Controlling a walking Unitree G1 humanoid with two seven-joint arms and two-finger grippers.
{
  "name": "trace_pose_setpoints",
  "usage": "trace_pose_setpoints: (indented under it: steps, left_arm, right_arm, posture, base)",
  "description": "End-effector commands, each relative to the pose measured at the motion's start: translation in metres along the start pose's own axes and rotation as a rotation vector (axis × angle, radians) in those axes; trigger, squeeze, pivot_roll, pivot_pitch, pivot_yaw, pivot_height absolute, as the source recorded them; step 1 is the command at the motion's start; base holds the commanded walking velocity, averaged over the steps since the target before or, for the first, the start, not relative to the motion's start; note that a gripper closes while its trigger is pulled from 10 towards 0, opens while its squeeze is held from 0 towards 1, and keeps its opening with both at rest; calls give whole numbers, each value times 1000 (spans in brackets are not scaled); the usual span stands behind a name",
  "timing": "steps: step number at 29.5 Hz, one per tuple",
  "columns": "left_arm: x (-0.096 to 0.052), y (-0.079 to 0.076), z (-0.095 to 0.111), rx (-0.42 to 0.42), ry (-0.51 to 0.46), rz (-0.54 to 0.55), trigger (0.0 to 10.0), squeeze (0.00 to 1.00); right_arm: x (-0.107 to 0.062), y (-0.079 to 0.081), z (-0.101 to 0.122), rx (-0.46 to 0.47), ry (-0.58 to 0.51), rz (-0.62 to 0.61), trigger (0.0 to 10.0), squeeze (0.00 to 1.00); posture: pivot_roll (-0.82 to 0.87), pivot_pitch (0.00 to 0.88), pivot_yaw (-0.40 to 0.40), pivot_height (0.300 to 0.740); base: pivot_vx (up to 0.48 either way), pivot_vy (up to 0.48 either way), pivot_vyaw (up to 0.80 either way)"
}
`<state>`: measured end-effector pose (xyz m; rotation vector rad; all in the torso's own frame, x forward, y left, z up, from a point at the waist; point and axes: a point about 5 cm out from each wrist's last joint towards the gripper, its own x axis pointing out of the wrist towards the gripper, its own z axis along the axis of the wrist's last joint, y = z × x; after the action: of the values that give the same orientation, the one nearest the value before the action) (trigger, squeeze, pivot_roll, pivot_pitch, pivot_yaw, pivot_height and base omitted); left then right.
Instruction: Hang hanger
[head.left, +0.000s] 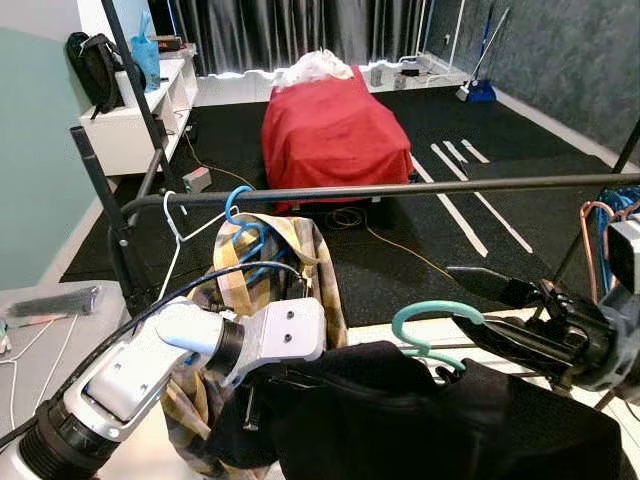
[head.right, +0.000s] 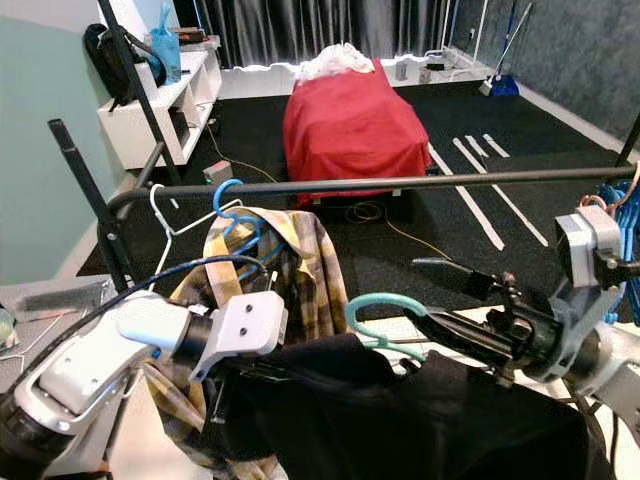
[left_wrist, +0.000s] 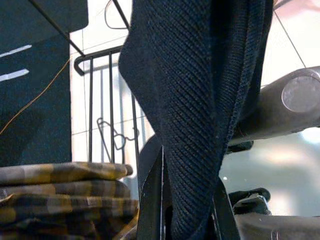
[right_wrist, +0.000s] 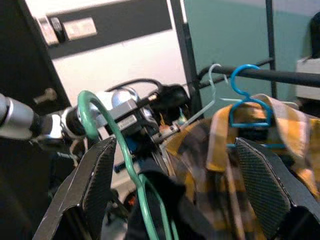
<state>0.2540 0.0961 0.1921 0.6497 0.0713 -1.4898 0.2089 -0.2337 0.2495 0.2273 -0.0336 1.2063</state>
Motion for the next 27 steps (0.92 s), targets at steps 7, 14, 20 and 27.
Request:
trace_pose_setpoints:
  steps: [7,14,20,27]
  left_arm:
    - [4,-1,5,20,-12,-18,10000,0]
    - [9,-2,6,24,-17,-21,10000,0]
    - [17,1,10,26,-27,-18,10000,0]
    - [21,2,14,38,-41,-30,10000,0]
  right_arm:
    - [-2,0,-4,-20,86,-10,10000,0]
    - [13,2,-12,4,74,40,10000,0]
    - [35,6,-23,36,72,118,10000,0]
    - [39,5,-21,20,95,153,10000,0]
  posture:
    - [-143,0,42,740]
    - [-143,0,47,740]
    - [-143,0,44,740]
    - [-146,0,38,740]
  base:
    - [0,0,0]
    - [0,0,0]
    - [0,0,0]
    - [0,0,0]
